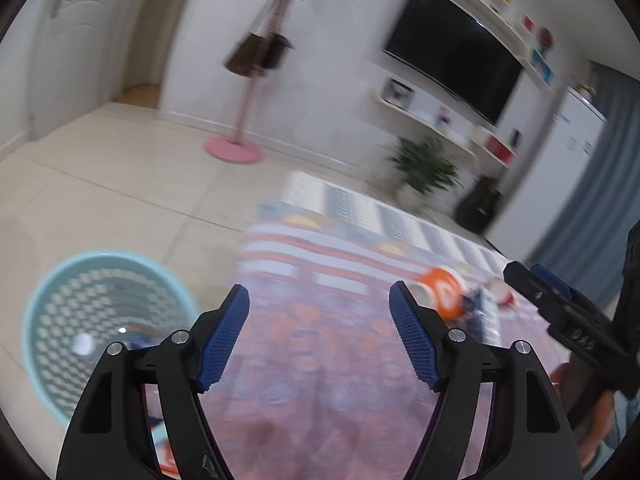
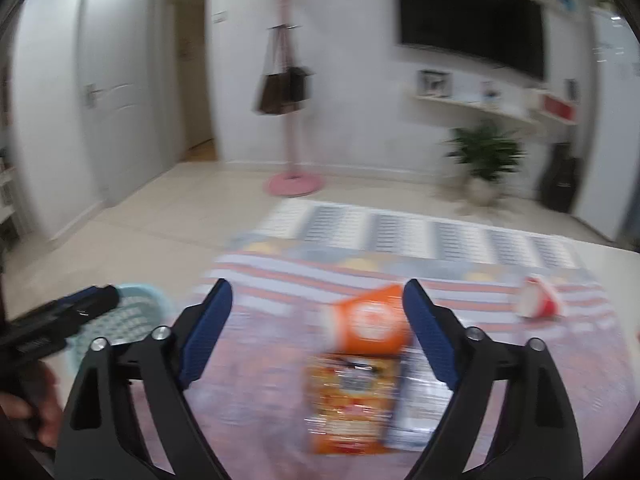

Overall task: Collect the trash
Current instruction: 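Move both tools back to the bed toward the orange cup and milk carton, then grasp the orange soymilk cup with left tool while right tool grasps white milk carton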

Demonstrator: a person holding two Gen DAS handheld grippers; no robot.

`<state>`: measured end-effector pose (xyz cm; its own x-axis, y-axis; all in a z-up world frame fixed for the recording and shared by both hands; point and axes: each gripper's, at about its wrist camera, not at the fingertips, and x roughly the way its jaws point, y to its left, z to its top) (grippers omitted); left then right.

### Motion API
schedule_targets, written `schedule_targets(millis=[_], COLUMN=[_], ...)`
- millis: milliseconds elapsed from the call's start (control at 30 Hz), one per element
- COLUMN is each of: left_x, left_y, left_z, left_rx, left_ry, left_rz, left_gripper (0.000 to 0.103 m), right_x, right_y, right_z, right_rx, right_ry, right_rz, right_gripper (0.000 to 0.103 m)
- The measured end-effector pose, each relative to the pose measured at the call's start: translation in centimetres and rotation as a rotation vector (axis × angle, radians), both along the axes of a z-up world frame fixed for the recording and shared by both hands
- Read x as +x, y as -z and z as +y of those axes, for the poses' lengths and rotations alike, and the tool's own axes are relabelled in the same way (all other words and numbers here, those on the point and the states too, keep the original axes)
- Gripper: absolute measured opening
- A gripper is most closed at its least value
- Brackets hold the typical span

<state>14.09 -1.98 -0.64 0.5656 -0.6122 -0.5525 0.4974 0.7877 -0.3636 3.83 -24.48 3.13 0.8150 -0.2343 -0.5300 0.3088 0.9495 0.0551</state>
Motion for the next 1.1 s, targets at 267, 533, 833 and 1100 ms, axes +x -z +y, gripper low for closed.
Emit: schedule_targets(millis=[267, 533, 833, 1100], left_x=[0.6, 3.3, 5.0, 3.7], left_y=[1.1, 4.3, 6.8, 7.5], left_z=[-10.7, -17.6, -22.1, -24.5], left_rx=[0.049, 0.142, 0.198, 0.287], left_ry=[0.256, 0.368, 0.476, 0.613], left_rz=[-0.003, 0.040, 0.094, 0.091], left_gripper=[0.077, 0.077, 0.077, 0.077], right_x=[-1.9, -0.3, -1.2, -3.7], right_y=[6.8, 10.5, 12.1, 11.6], right_z=[-8.3, -9.8, -12.0, -14.6], right_rx=[0.183, 0.332, 0.294, 0.300], right_ry=[0.204, 0.156, 0.196, 0.200], right_rz=[0.168, 0.274, 0.318, 0.282], right_gripper=[0.092, 0.092, 0.054, 0.054])
